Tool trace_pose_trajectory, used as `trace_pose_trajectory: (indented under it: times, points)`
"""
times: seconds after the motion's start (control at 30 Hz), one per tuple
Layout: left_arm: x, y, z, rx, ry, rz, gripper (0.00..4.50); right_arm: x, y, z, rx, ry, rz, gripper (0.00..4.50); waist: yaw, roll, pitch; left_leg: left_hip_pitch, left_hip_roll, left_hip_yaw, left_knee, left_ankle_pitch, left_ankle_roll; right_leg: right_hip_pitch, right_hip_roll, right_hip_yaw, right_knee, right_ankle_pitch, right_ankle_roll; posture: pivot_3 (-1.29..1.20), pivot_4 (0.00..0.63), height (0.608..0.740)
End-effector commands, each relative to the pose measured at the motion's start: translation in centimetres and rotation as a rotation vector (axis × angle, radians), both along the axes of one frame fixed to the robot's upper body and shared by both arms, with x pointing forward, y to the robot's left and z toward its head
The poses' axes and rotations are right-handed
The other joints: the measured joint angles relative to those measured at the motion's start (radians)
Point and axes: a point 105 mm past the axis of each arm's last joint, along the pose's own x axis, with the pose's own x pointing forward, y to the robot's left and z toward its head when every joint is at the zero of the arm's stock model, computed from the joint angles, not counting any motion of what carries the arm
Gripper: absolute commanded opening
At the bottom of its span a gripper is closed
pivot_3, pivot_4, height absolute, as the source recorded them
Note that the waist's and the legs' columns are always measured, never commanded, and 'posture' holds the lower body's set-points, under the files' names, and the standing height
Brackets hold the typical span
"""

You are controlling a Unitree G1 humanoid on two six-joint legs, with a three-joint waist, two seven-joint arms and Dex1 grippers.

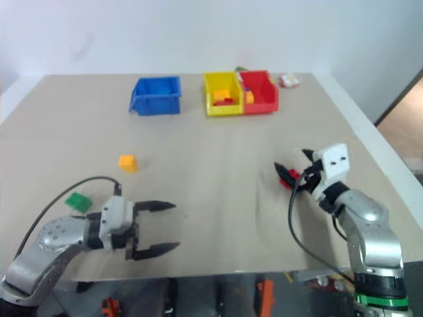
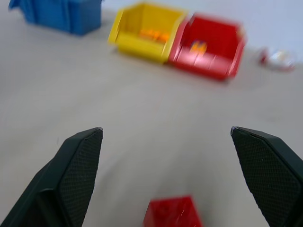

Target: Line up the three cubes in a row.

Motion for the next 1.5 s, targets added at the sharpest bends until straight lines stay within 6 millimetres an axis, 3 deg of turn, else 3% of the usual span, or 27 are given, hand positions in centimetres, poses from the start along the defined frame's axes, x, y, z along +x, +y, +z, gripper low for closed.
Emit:
trace_pose_trajectory:
  times: [0.03, 0.3, 0.73, 0.77, 0.97, 1.03, 1.23, 1.37, 1.5]
  points:
    - [0.1, -0.5, 0.8, -0.017, -0.022, -0.032, 4.39, 0.4, -0.6, 0.2, -0.018, 0.018, 0.055, 4.5, 0.0, 0.0, 0.0, 0.0, 0.0, 0.001, 0.0, 0.0, 0.0, 0.0, 0.001, 0.001, 0.0, 0.0, 0.0, 0.0, 0.15, 0.74]
    - [0.0, 0.0, -0.1, -0.014, -0.02, -0.007, 4.39, 1.3, -1.7, -0.7, -0.013, 0.104, 0.046, 4.5, -0.003, 0.0, 0.0, 0.002, 0.004, 0.005, 0.0, -0.001, 0.0, -0.001, 0.004, 0.006, 0.0, 0.001, -0.001, 0.0, 0.15, 0.74]
    - [-0.5, 0.6, -0.8, -0.022, -0.028, 0.008, 4.39, 1.3, -1.5, -3.1, -0.05, 0.248, 0.021, 4.5, -0.002, 0.0, 0.0, 0.004, 0.004, 0.013, 0.001, -0.001, 0.0, -0.002, 0.003, 0.015, 0.0, 0.003, -0.002, 0.0, 0.15, 0.74]
    - [-0.5, 0.5, -0.7, -0.022, -0.03, 0.008, 4.5, 1.3, -1.9, -3.3, -0.05, 0.262, -0.004, 3.96, -0.002, 0.0, 0.0, 0.004, 0.004, 0.013, 0.001, -0.001, 0.0, -0.003, 0.003, 0.015, 0.0, 0.003, -0.003, 0.0, 0.15, 0.74]
    - [0.1, 0.1, 0.4, -0.04, -0.047, 0.021, 4.5, 1.3, -1.8, -3.3, -0.042, 0.256, 0.008, 2.1, -0.002, 0.0, 0.0, 0.004, 0.005, 0.017, 0.001, -0.001, 0.0, -0.003, 0.003, 0.016, 0.0, 0.003, -0.003, 0.0, 0.15, 0.74]
    - [0.4, -0.1, 0.7, -0.043, -0.047, 0.023, 4.5, 1.4, -1.8, -3.2, -0.045, 0.245, 0.012, 1.27, -0.002, 0.0, 0.0, 0.004, 0.004, 0.018, 0.001, -0.001, 0.0, -0.003, 0.003, 0.016, 0.0, 0.003, -0.002, 0.0, 0.15, 0.74]
    - [0.9, -0.6, 1.4, -0.044, -0.059, 0.029, 4.5, 1.4, -1.5, -2.6, -0.081, 0.209, 0.057, 1.25, -0.002, 0.0, 0.0, 0.004, 0.004, 0.018, 0.001, -0.001, 0.0, -0.003, 0.004, 0.017, 0.0, 0.006, 0.003, 0.0, 0.15, 0.74]
    - [1.4, -0.3, 1.6, -0.059, -0.068, 0.091, 4.5, 0.8, 0.6, -1.0, -0.144, 0.186, 0.23, 1.25, -0.002, 0.0, 0.0, 0.004, 0.004, 0.018, 0.001, -0.001, 0.0, -0.004, 0.004, 0.017, 0.0, 0.006, 0.003, 0.0, 0.15, 0.74]
    - [1.6, 0.6, 1.1, -0.084, -0.007, 0.185, 4.5, -0.9, 7.5, 0.7, -0.272, 0.203, 0.673, 1.25, -0.021, 0.0, 0.0, 0.006, 0.006, 0.019, 0.001, -0.001, 0.001, -0.004, 0.005, 0.018, 0.0, 0.008, 0.003, 0.0, 0.15, 0.74]
